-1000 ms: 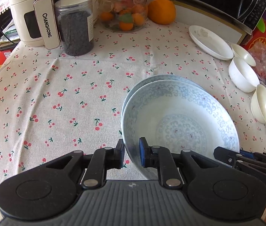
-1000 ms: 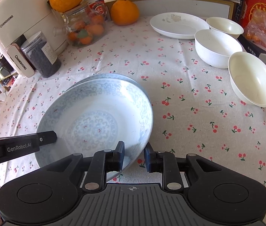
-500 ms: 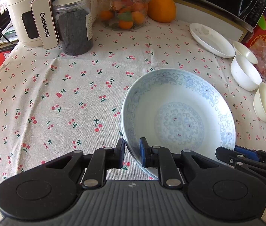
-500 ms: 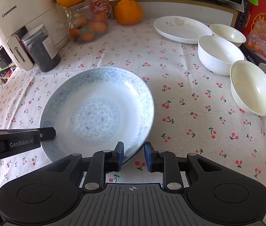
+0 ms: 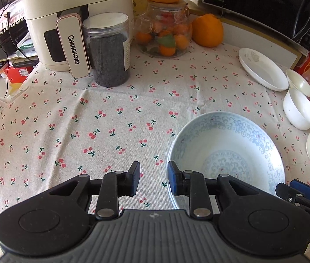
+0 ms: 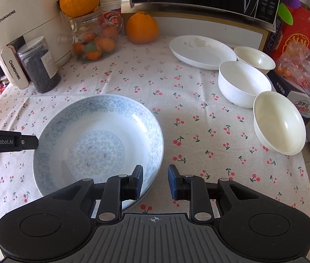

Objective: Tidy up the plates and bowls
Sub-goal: 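Lower the second plate onto the first blue-patterned plate and open both tools, then move both tools toward the plain white plate beside the bowls, then close the left tool on the white plate rim while the right tool grips it too, then lift the white plate with both tools and carry it over the blue-patterned plates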

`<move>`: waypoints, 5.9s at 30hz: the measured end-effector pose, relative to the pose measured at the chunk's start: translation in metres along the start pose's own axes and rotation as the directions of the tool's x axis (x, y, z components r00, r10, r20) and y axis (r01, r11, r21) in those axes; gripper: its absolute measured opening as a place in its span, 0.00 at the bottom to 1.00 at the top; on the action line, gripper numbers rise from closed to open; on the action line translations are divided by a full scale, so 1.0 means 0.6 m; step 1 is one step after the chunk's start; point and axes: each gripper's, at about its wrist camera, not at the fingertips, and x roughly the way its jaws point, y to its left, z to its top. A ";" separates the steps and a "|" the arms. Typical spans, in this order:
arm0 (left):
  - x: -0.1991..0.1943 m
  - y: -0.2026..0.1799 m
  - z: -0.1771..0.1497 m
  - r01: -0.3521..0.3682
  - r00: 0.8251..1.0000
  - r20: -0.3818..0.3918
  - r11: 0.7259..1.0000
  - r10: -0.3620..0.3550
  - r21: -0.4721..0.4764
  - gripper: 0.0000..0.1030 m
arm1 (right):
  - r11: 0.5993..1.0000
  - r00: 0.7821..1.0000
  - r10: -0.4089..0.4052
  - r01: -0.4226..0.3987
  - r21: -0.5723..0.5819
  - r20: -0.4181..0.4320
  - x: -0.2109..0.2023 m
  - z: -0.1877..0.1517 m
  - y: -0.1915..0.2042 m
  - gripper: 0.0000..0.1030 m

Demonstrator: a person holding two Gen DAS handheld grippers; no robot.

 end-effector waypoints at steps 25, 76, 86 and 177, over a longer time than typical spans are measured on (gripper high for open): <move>-0.018 -0.003 0.016 0.018 0.997 0.072 1.000 -0.018 0.001 0.49 | 0.966 0.995 0.098 -0.090 0.244 -0.020 -0.001 0.023 -0.085 0.69; 0.078 -0.149 0.200 0.244 0.962 0.134 0.969 -0.237 -0.033 0.77 | 0.797 0.937 0.129 -0.293 0.528 0.325 0.061 0.223 -0.337 0.78; 0.183 -0.206 0.249 0.316 0.949 0.042 0.945 -0.313 -0.084 0.41 | 0.789 0.965 0.178 -0.257 0.558 0.194 0.180 0.274 -0.352 0.44; 0.020 -0.164 0.222 0.249 0.940 0.218 0.965 -0.261 0.083 0.10 | 0.888 0.951 0.228 -0.291 0.356 0.210 0.074 0.239 -0.224 0.11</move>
